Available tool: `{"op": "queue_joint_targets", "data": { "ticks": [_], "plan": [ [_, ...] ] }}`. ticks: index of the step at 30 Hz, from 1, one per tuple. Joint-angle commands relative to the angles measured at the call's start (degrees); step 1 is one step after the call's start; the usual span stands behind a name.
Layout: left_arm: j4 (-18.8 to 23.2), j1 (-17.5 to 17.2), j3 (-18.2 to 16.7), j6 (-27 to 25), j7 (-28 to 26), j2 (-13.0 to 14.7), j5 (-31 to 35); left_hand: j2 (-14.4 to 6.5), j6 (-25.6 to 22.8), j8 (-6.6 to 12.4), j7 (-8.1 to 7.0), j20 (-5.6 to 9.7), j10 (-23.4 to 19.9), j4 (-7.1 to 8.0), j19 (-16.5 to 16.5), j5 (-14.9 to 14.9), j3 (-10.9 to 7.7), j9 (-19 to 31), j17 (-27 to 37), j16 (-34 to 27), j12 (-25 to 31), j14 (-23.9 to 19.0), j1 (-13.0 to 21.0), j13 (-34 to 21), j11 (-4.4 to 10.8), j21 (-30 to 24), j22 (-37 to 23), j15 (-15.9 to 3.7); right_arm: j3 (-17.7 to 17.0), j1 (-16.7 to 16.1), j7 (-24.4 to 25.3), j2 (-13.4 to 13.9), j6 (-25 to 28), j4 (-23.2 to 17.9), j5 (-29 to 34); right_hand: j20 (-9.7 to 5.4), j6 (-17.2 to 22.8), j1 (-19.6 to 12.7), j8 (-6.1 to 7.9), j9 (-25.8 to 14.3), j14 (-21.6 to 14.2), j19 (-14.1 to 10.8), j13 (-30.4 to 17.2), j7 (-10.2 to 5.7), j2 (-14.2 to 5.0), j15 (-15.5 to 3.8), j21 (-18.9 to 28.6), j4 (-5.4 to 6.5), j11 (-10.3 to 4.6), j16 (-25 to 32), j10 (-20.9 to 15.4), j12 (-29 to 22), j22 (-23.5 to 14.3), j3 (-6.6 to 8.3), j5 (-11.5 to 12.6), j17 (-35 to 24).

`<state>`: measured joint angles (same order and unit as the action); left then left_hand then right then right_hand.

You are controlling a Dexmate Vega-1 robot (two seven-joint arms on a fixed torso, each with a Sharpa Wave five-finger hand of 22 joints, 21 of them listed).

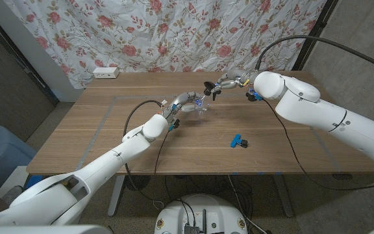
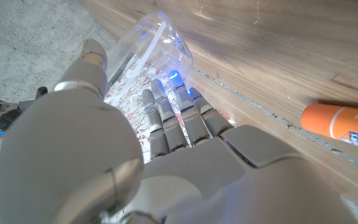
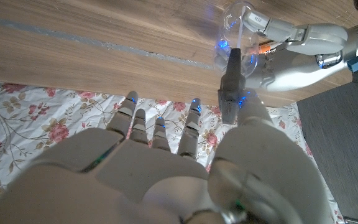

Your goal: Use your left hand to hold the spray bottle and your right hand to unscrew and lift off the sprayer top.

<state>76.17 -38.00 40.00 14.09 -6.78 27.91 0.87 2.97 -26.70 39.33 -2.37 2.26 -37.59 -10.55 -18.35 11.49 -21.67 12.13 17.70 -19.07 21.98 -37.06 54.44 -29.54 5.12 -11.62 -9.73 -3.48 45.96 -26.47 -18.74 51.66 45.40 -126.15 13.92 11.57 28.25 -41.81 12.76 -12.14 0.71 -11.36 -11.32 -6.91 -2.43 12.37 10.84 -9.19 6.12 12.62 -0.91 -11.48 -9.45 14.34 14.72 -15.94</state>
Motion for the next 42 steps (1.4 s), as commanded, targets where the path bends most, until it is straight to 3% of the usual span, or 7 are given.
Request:
{"op": "queue_joint_targets", "data": {
  "ticks": [1, 15, 27, 42],
  "plan": [
    [-3.2, 1.4, 0.0, 2.7, 2.3, -0.1, -1.0, -7.7, -1.4, 11.75, -0.5, 4.49, -4.4, 0.42, -0.4, 0.2, -0.61, 0.1, 0.3, 0.1, 0.0, -0.3, 1.0, -1.2, 3.76, 0.2, -0.3, -7.68, 1.4, 1.6, -0.7, -2.0, -0.7, 2.0, 1.4, 0.05, 0.5, -1.6, 0.54, -0.2, -0.5, -0.6, -0.2, -1.04, -0.33, -0.01, 0.3, -0.51, -0.62, 0.0, -0.4, -0.4, -0.2, 0.64, 0.5, 0.0],
    [-2.9, 1.3, -0.3, 1.6, 1.8, 0.1, -0.9, -7.8, -1.2, 11.82, -0.39, 4.46, -4.4, 0.57, -0.4, 0.2, -0.61, 0.1, 0.3, 0.1, -0.1, -0.4, 1.1, -1.3, 3.61, 0.2, -0.3, -7.63, -1.5, 0.9, 0.3, -3.7, -7.5, 6.8, -2.6, -1.94, 5.5, -8.4, 2.07, -0.3, -1.5, -1.2, -0.1, -5.73, -1.97, -2.1, 0.0, -1.39, -4.01, 0.4, -2.2, -0.6, -0.1, 4.05, 1.9, 0.5],
    [-5.6, 2.9, 0.3, 3.1, 2.5, -0.9, -0.9, -7.8, -1.2, 11.9, -0.4, 4.44, -4.4, 0.65, -0.4, 0.2, -0.6, 0.1, 0.4, 0.2, -0.2, -0.4, 1.1, -1.4, 3.59, 0.2, -0.3, -7.71, -4.0, -0.8, 2.8, -4.1, -10.4, 7.5, -4.8, -3.53, 9.9, -13.9, 3.53, -0.5, -2.4, -1.7, -0.1, -5.77, -3.18, -4.49, 0.0, -1.54, -6.34, 0.9, -4.5, -1.0, -0.1, 6.46, 2.6, 0.7],
    [-3.4, 2.1, 0.4, 1.4, 1.8, -0.9, -0.6, -8.1, -1.2, 11.99, -0.3, 4.33, -4.4, 0.85, -0.4, 0.2, -0.76, 0.0, 0.3, 0.4, -0.3, -0.5, 0.9, -1.5, 3.55, 0.2, -0.3, -7.66, -6.6, -2.9, 5.8, -4.1, -13.9, 8.5, -7.5, -5.63, 15.7, -23.5, 5.3, -0.7, -3.1, -1.9, -0.1, -5.82, -4.36, -7.77, -0.1, -1.76, -8.83, 1.6, -7.3, -1.2, 0.0, 9.78, 3.7, 0.7]
  ]
}}
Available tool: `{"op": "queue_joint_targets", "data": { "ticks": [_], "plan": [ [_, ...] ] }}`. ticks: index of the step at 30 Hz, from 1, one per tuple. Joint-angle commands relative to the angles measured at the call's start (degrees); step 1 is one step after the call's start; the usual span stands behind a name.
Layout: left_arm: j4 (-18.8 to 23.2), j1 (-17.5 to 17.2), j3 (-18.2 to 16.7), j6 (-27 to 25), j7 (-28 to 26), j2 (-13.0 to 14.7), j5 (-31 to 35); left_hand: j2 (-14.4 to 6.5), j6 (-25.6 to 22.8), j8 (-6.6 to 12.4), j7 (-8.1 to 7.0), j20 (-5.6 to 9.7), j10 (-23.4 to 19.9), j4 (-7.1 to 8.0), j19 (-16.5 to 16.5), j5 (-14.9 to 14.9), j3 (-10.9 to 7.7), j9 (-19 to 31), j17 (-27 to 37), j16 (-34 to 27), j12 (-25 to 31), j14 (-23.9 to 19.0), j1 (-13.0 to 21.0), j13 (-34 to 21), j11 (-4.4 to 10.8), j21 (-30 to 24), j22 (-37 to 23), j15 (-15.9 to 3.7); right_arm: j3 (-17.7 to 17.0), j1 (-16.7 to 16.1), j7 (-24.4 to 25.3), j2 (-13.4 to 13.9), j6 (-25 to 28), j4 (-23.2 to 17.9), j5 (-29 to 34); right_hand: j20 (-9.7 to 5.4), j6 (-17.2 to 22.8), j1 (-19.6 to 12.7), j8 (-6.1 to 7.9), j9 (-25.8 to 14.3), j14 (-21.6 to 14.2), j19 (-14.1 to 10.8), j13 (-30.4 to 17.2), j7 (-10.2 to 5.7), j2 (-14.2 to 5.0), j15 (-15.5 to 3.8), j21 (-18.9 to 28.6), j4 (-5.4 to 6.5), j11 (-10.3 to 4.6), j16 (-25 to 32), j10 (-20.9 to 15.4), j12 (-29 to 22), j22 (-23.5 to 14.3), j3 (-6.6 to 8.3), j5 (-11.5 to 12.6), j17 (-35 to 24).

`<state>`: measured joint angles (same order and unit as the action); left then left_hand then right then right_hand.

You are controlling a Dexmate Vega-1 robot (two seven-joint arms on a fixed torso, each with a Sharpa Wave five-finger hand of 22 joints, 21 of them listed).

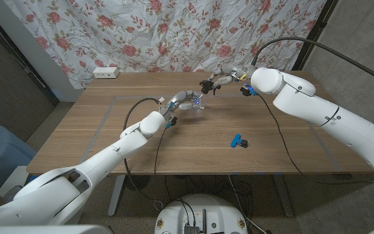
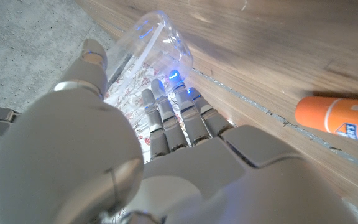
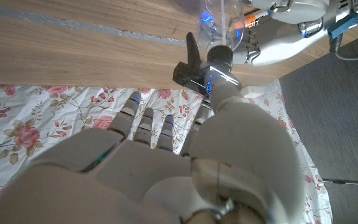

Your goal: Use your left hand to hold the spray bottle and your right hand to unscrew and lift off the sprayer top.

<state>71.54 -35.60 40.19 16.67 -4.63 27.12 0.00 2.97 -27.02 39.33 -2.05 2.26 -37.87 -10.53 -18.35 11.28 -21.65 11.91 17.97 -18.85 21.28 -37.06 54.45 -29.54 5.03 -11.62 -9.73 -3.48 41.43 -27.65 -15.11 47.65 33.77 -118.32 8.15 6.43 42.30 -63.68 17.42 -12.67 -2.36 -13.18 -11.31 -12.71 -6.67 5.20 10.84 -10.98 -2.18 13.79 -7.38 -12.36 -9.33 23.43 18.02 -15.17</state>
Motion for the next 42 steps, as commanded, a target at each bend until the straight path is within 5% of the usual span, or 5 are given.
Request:
{"op": "queue_joint_targets", "data": {
  "ticks": [1, 23, 42],
  "plan": [
    [1.3, -0.4, 0.2, -1.2, -0.4, -0.1, 0.3, -8.1, -0.8, 11.97, -0.63, 4.34, -4.1, 0.84, -0.4, 0.4, -0.78, 0.3, 0.1, 0.2, 0.4, -0.5, 0.8, -1.5, 3.66, 0.2, -0.3, -7.69, -2.1, -1.8, 2.2, -0.1, -2.4, 0.7, -1.9, -0.51, 1.9, -1.8, 0.72, -0.2, -0.1, -0.1, -0.1, -0.03, -0.1, -0.64, -0.1, 0.04, -0.7, 0.4, -0.9, -0.3, -0.2, 0.73, 0.4, -0.1],
    [5.6, -2.2, 0.1, -4.6, -2.0, 0.5, 1.0, -8.3, -0.9, 12.17, -0.37, 4.31, -4.2, 0.68, -0.4, 0.3, -0.82, 0.2, 0.3, 0.2, 0.3, -0.5, 1.1, -1.7, 3.61, 0.2, -0.3, -7.62, -4.7, -5.2, 6.4, 0.2, -5.4, 1.6, -4.5, -1.64, 13.5, -7.6, 5.02, -0.7, -1.9, -1.1, 0.0, 0.12, 0.73, -2.83, 0.0, 0.56, -2.2, 1.9, -4.7, -0.6, -0.2, 0.48, 0.5, -0.7],
    [8.7, -2.9, -0.2, -7.6, -4.9, 0.1, 2.2, -8.4, -0.9, 12.26, -0.43, 4.24, -4.5, 0.75, -0.4, 0.3, -0.9, 0.2, 0.3, 0.4, 0.4, -0.6, 1.0, -1.8, 3.53, 0.2, -0.3, -7.54, -6.3, -5.0, 4.5, 1.9, -10.1, 3.4, -7.2, -1.77, 17.3, -9.7, 6.29, -0.4, -1.0, -0.2, 0.0, 0.02, 0.41, -3.03, -0.3, 0.51, -2.56, 2.1, -4.9, -0.2, -0.2, 0.41, 0.6, -1.3]
  ]
}}
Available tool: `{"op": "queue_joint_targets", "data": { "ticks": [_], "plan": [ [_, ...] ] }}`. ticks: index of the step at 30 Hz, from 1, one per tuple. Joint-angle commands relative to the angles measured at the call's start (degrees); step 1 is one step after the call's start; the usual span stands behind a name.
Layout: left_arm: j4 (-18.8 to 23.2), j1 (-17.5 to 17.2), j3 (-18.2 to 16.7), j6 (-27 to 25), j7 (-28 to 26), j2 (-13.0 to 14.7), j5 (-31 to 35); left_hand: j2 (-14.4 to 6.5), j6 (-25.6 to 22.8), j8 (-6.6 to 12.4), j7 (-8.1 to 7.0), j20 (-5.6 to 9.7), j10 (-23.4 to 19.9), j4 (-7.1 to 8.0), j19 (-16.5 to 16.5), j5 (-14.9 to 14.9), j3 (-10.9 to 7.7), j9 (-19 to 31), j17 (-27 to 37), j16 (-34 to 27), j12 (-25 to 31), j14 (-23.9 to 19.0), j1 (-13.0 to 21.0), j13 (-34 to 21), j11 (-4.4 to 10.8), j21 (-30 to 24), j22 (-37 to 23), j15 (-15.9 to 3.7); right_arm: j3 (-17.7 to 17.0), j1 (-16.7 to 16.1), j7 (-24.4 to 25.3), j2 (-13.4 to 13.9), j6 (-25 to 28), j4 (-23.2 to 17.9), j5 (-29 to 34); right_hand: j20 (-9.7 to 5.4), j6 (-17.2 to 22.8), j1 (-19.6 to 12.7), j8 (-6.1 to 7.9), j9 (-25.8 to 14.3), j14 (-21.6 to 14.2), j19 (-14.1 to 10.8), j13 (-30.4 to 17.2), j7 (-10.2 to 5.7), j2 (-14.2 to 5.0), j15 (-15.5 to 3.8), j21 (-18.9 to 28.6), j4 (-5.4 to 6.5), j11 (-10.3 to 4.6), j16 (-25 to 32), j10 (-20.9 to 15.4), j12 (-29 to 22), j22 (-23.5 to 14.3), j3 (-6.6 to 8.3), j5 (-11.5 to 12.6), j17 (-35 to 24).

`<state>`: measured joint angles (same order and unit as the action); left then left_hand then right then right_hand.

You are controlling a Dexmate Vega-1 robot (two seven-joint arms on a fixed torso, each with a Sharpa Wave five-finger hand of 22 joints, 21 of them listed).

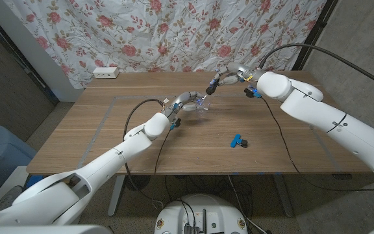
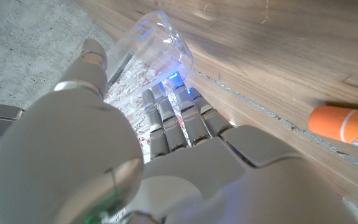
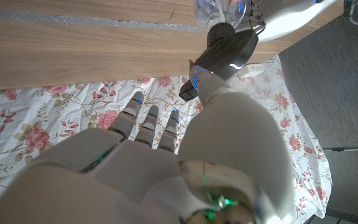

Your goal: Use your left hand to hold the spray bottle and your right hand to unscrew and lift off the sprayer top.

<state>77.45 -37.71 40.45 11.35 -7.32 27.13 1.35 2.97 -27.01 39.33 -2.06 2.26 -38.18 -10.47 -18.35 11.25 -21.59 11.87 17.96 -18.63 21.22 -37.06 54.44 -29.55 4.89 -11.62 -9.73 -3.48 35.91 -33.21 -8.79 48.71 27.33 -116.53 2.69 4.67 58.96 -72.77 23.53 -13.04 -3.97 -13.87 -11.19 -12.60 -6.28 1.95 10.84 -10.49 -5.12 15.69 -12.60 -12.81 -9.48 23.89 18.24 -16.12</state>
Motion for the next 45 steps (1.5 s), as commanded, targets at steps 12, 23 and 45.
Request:
{"op": "queue_joint_targets", "data": {
  "ticks": [12, 23, 45],
  "plan": [
    [6.2, -2.8, -1.3, -4.8, -4.1, 0.8, 0.8, -8.5, -0.8, 12.29, -0.38, 4.19, -4.1, 0.69, -0.4, 0.4, -0.99, 0.3, 0.3, 0.2, 0.3, -0.6, 1.0, -1.9, 3.66, 0.2, -0.3, -7.57, -2.3, 0.6, -2.9, 0.9, -7.9, 3.2, -4.0, 0.7, -4.3, -2.0, -2.88, 1.1, 4.2, 2.3, -0.2, -0.13, 0.72, 1.29, -0.5, 0.24, 0.8, -0.8, 3.3, 1.5, -0.1, -0.72, 0.1, -0.9],
    [6.8, -3.2, -1.6, -4.5, -4.6, 1.3, 0.9, -8.6, -0.8, 12.34, -0.43, 4.07, -4.1, 0.73, -0.4, 0.3, -1.0, 0.3, 0.4, 0.3, 0.3, -0.6, 1.0, -2.0, 3.77, 0.2, -0.3, -7.54, -4.4, -0.2, -1.7, 1.0, -10.0, 3.4, -5.8, 1.21, -5.7, -2.6, -3.96, 1.4, 5.3, 3.3, -0.2, -0.14, 0.88, 2.26, -0.6, 0.3, 1.1, -1.1, 4.3, 1.7, -0.1, -0.96, 0.0, -1.1],
    [4.6, -2.9, -1.5, -2.1, -4.6, 0.7, 0.5, -8.7, -1.1, 12.6, -0.68, 4.1, -4.5, 0.71, -0.5, 0.3, -1.04, 0.3, 0.4, 0.3, 0.4, -0.9, 0.9, -2.2, 4.03, 0.2, -0.2, -7.81, -7.5, -2.7, -1.1, 5.0, -5.3, -1.4, -8.8, 3.2, -14.0, 4.0, -9.23, 1.6, 4.7, 1.5, -0.2, 0.01, 3.31, 4.8, 0.0, 2.64, 4.0, -0.8, 5.7, 1.6, -0.1, -5.16, -1.1, -1.2]
  ]
}}
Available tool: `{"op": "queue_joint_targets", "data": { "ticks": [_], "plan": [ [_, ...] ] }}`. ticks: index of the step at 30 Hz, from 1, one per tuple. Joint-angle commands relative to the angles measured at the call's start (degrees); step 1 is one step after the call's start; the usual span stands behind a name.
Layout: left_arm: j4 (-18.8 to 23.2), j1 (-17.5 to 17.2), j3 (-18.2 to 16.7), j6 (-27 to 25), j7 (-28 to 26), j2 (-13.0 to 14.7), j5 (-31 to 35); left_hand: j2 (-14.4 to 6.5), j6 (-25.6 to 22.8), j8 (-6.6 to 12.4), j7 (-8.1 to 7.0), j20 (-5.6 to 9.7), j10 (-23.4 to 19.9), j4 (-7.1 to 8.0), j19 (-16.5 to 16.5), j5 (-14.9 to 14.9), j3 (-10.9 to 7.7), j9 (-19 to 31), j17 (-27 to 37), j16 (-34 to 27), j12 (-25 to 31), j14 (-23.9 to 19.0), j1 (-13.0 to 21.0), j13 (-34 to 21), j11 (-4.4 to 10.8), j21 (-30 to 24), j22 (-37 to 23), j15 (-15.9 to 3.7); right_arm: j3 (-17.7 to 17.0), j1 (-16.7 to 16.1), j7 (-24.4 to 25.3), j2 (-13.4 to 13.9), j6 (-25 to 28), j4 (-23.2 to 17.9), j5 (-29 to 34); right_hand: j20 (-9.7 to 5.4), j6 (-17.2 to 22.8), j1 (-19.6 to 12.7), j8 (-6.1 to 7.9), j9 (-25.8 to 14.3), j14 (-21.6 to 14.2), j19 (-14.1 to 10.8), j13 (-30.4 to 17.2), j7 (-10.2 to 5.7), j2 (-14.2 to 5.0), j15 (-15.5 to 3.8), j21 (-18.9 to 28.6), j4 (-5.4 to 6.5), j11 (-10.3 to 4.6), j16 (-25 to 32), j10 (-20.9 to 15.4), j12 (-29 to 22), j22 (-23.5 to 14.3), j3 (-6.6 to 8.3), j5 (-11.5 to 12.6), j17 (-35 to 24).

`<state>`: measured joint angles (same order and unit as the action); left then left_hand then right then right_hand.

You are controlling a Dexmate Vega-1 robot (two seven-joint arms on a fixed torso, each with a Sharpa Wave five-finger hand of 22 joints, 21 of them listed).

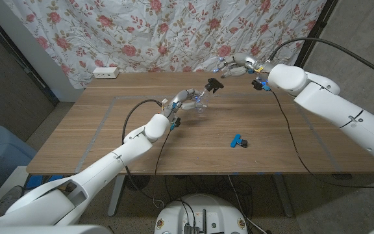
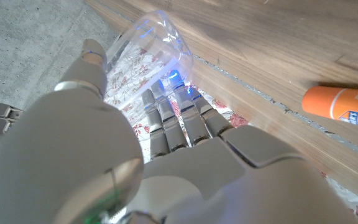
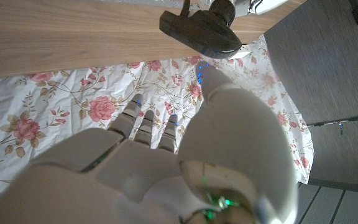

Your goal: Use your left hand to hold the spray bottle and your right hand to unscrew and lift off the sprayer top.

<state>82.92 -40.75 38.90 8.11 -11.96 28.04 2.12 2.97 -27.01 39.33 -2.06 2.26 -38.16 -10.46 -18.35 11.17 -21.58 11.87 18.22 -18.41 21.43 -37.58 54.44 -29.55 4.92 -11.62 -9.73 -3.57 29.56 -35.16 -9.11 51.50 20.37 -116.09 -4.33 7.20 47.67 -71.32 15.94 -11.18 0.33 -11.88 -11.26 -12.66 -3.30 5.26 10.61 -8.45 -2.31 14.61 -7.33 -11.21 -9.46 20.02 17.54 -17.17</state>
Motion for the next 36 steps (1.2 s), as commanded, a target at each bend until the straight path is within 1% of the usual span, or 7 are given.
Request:
{"op": "queue_joint_targets", "data": {
  "ticks": [1, 8, 12, 22, 28, 31, 36],
  "plan": [
    [-0.9, 0.1, 0.0, 1.1, 0.0, -0.3, -0.2, -8.7, -1.1, 12.6, -0.67, 4.1, -4.6, 0.7, -0.5, 0.4, -1.05, 0.3, 0.1, 0.1, 0.2, -0.4, 0.9, -2.2, 4.0, 0.2, -0.2, -7.73, -1.0, -0.5, -1.2, 2.5, 1.9, -1.9, -1.7, 0.99, -3.3, 3.3, -2.0, -0.3, 0.6, -0.4, -0.2, 0.06, 0.42, 1.85, 0.2, 0.78, 1.55, 0.2, 0.8, 0.1, -0.1, -1.63, -0.5, -0.2],
    [-1.1, 0.1, 0.0, 1.3, 0.0, -0.2, -0.2, -8.7, -1.1, 12.64, -0.71, 4.11, -4.6, 0.72, -0.5, 0.4, -1.04, 0.3, 0.2, 0.2, 0.2, -0.4, 0.9, -2.3, 3.98, 0.2, -0.2, -7.79, 0.6, 1.6, -4.8, 3.6, 1.4, -0.9, -1.2, 2.94, -9.7, 11.2, -4.84, -0.7, 2.4, 0.2, -0.2, 0.56, 2.09, 4.81, 0.1, 2.49, 4.01, -0.8, 3.5, 0.3, -0.2, -4.92, -1.7, -0.2],
    [-1.0, 0.1, -0.1, 1.3, 0.0, -0.2, -0.2, -8.8, -1.0, 12.62, -0.8, 4.08, -4.6, 0.78, -0.5, 0.3, -1.04, 0.3, 0.2, 0.2, 0.2, -0.4, 0.8, -2.3, 3.92, 0.2, -0.2, -7.78, 1.1, 2.2, -5.7, 3.5, 0.5, 0.1, -1.0, 3.75, -12.2, 14.3, -5.18, -0.8, 3.1, 0.4, -0.3, 0.58, 2.85, 6.12, 0.1, 3.06, 5.1, -1.2, 5.0, 0.4, -0.2, -6.16, -2.6, -0.1],
    [-1.6, 0.3, 0.1, 1.7, 0.3, -0.4, -0.4, -8.8, -1.0, 12.72, -0.98, 4.11, -4.7, 0.95, -0.6, 0.3, -0.97, 0.3, 0.1, 0.4, 0.2, -0.5, 0.3, -2.4, 4.1, 0.2, -0.2, -7.83, 3.5, 4.6, -8.9, 2.9, -1.0, 2.4, 1.1, 4.85, -18.8, 17.6, -5.72, -1.1, 4.8, 2.2, -0.3, 1.63, 3.39, 7.23, -0.3, 3.01, 6.66, -1.9, 7.5, 0.4, -0.2, -7.18, -4.3, 0.0],
    [-1.8, 0.3, 0.1, 1.7, 0.4, -0.5, -0.4, -8.9, -0.9, 12.71, -1.09, 4.06, -4.6, 0.92, -0.6, 0.3, -1.05, 0.3, 0.1, 0.4, 0.1, -0.5, 0.2, -2.5, 3.99, 0.2, -0.2, -7.78, 4.3, 5.2, -10.1, 2.3, -2.4, 3.9, 2.0, 4.95, -22.2, 19.6, -5.7, -1.2, 6.1, 3.5, -0.3, 2.09, 3.8, 7.36, -0.4, 3.05, 7.38, -2.4, 9.7, 0.6, -0.2, -7.8, -5.4, 0.1],
    [-1.8, 0.4, 0.2, 1.8, 0.4, -0.5, -0.3, -8.9, -0.9, 12.75, -0.93, 4.05, -4.7, 0.86, -0.6, 0.3, -1.05, 0.3, 0.1, 0.4, 0.1, -0.5, 0.3, -2.5, 3.98, 0.2, -0.2, -7.8, 4.8, 5.6, -10.8, 2.1, -3.1, 4.4, 2.6, 4.93, -24.4, 20.7, -5.88, -1.3, 6.6, 4.0, -0.3, 3.05, 4.08, 7.36, -0.3, 3.1, 7.8, -2.5, 10.5, 0.6, -0.2, -8.14, -5.9, 0.1],
    [-1.9, 0.5, 0.2, 1.7, 0.4, -0.6, -0.2, -8.9, -0.9, 12.76, -0.87, 4.05, -4.6, 0.78, -0.6, 0.3, -1.04, 0.3, 0.2, 0.4, 0.0, -0.5, 0.4, -2.5, 3.9, 0.2, -0.2, -7.81, 5.3, 6.0, -11.9, 1.5, -4.5, 5.5, 3.1, 4.91, -26.6, 21.8, -5.79, -1.3, 7.5, 4.6, -0.4, 3.73, 4.35, 7.34, -0.3, 3.04, 8.85, -2.8, 13.2, 1.0, -0.2, -8.46, -6.5, 0.2]
  ]
}}
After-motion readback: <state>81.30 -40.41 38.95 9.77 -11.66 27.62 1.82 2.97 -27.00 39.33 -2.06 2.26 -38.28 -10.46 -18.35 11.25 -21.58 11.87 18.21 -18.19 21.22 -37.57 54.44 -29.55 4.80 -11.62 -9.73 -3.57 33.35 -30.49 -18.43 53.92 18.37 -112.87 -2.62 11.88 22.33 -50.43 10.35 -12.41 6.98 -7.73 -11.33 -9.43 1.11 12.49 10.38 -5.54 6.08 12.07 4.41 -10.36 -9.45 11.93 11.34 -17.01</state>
